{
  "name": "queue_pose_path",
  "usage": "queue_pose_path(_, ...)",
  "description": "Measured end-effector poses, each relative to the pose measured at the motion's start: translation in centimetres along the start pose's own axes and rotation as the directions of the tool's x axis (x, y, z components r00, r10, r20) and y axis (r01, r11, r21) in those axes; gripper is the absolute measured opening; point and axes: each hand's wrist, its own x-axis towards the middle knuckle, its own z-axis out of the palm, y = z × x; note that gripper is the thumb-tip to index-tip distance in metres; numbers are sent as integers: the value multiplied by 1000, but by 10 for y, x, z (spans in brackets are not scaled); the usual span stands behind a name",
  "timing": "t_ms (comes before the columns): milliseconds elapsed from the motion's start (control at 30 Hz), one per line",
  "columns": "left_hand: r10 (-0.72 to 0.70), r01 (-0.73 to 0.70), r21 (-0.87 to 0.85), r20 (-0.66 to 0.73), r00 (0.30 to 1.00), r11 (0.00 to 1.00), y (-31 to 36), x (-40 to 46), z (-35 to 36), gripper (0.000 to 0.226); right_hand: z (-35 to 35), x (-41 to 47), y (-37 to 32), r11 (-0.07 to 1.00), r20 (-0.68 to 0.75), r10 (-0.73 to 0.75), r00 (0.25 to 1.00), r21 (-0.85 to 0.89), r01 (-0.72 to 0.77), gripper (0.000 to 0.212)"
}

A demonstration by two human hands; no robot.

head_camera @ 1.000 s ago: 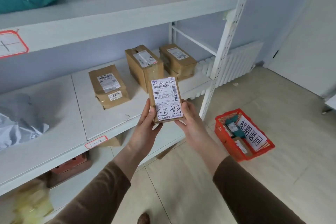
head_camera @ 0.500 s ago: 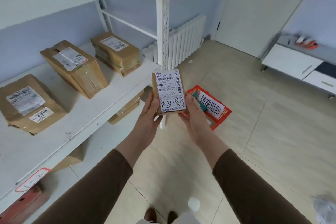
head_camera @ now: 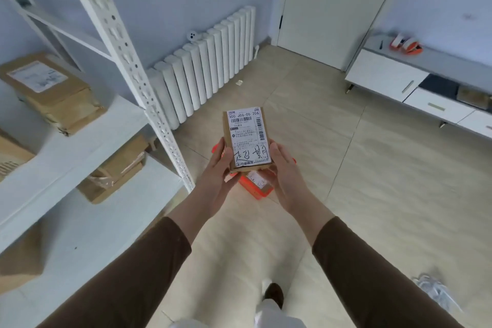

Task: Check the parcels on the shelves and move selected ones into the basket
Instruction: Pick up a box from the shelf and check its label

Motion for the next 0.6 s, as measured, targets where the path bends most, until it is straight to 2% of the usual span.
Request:
queue_pose_path(200,-59,57,-48,-52,997,997,-26,71,54,49,-65,64,-24,997,-9,55,998,-50,-56,36)
queue_pose_path(367,-149,136,-123,-100,984,983,-44,141,68,54,-93,128,-35,991,-18,100,995,-93,-101,32)
queue_pose_path(600,-243,230,-121,-106,964,966,-67,256,74,64,-125,240,-42,969,-72,148,986,-189,-159,29)
